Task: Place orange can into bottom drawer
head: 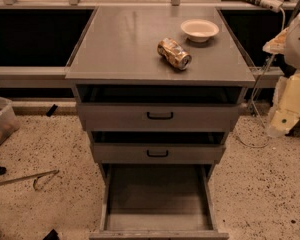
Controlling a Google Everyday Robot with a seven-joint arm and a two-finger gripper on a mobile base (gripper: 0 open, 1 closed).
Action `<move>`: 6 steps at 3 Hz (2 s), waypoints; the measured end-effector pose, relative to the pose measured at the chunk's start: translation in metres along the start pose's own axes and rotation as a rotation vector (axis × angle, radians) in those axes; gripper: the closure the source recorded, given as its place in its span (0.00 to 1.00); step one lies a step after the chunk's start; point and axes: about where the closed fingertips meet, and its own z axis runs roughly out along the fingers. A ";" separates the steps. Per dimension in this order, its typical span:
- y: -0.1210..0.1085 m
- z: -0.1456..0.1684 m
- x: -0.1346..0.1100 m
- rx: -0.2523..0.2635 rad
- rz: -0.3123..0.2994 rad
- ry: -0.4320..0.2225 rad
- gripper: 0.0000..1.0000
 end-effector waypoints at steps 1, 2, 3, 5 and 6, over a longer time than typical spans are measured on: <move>0.000 0.000 0.000 0.000 0.000 0.000 0.00; -0.027 0.001 -0.033 0.047 -0.062 -0.026 0.00; -0.075 0.011 -0.084 0.080 -0.131 -0.085 0.00; -0.122 0.014 -0.132 0.115 -0.155 -0.150 0.00; -0.142 0.040 -0.146 0.125 -0.055 -0.164 0.00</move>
Offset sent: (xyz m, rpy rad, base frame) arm 0.0851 0.0625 0.0297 -0.0131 -0.1416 0.1438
